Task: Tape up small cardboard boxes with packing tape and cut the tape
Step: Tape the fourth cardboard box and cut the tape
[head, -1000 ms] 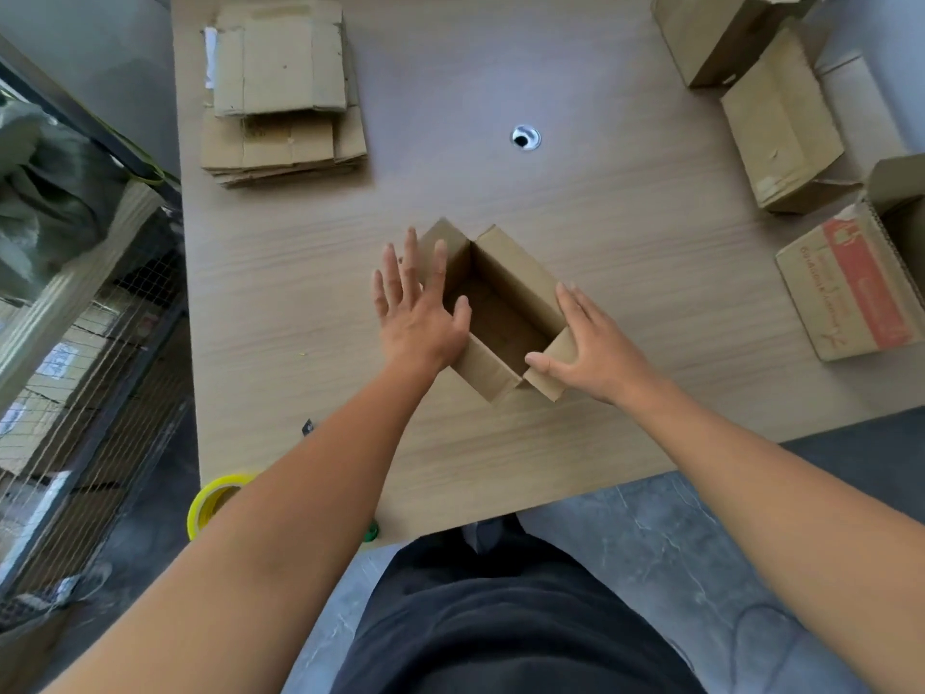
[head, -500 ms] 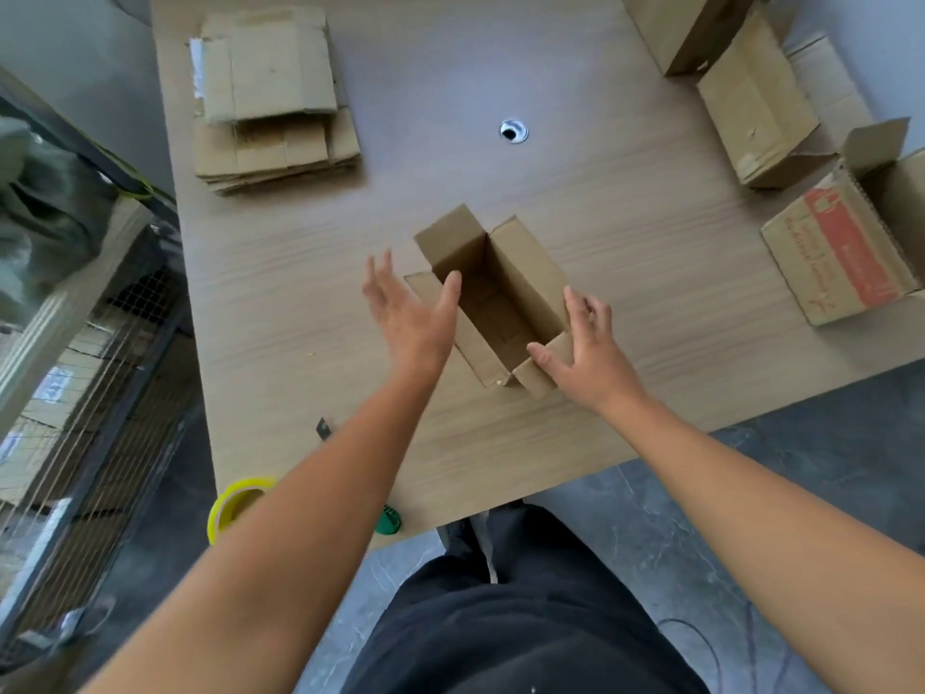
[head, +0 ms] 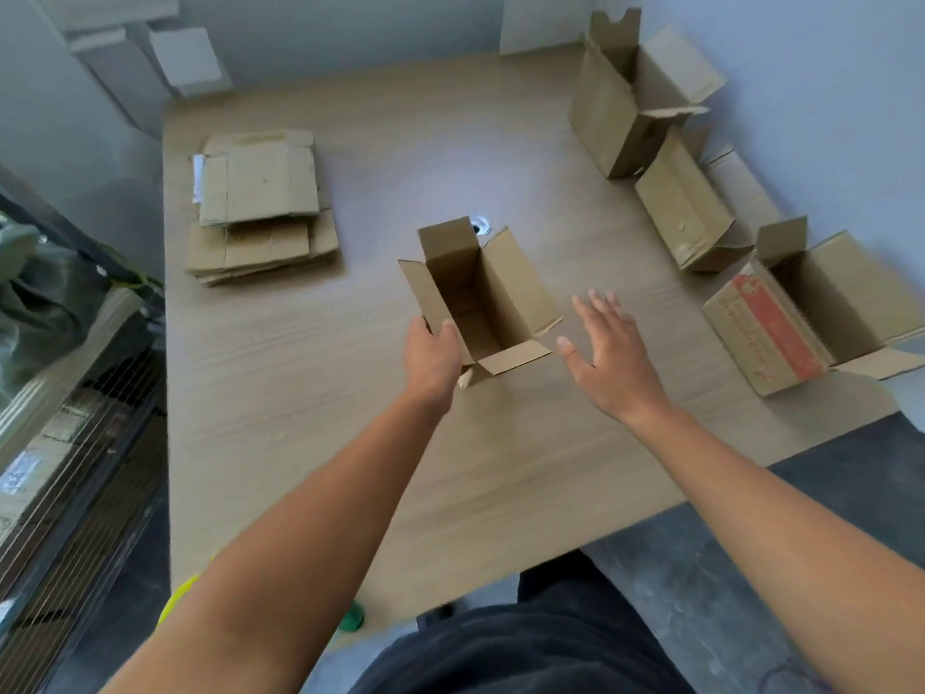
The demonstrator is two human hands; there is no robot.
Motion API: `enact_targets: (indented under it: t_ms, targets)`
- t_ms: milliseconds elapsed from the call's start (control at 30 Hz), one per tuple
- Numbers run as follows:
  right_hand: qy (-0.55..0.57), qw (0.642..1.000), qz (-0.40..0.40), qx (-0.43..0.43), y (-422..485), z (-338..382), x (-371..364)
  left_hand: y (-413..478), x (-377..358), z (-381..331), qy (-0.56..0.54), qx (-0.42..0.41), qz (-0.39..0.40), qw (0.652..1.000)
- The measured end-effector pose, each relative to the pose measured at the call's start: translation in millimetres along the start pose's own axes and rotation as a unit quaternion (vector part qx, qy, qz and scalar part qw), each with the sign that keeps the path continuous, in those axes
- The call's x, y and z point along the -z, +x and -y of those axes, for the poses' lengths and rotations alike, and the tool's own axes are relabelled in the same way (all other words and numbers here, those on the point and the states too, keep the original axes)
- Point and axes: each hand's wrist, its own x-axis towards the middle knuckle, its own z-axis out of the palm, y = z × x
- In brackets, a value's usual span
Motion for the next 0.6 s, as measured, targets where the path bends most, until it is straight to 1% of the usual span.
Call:
enact_targets:
  t_ms: [133, 200, 367, 467, 533, 600]
  targets:
    - [-0.03, 0.999, -0.013, 0.002, 79.2, -39.7, 46.1, 59.2, -69.8, -60.7, 0.006, -0.039, 0.004, 0.999]
    - [-0.038, 0.999, -0.021, -0.001, 125.3, -60.1, 68.8, 91.2, -113.1, -95.3, 0.005, -0.043, 0.01, 0.999]
    - [-0.031, 0.999, -0.043, -0.007, 242.6, -120.2, 117.0, 181.3, -223.1, -166.7, -0.055, 0.017, 0.013, 0.998]
    - [-0.053, 0.997, -0.055, 0.019, 308.2, -160.1, 127.1, 240.8, -281.0, -187.5, -0.056, 0.026, 0.002, 0.998]
    - [-0.062, 0.996, -0.055, 0.039, 344.6, -179.5, 127.2, 273.3, -310.5, -191.6, -0.028, 0.024, -0.011, 0.999]
    - [-0.07, 0.995, -0.05, 0.056, 366.2, -187.1, 124.6, 293.2, -328.1, -190.0, 0.002, 0.021, -0.006, 1.0]
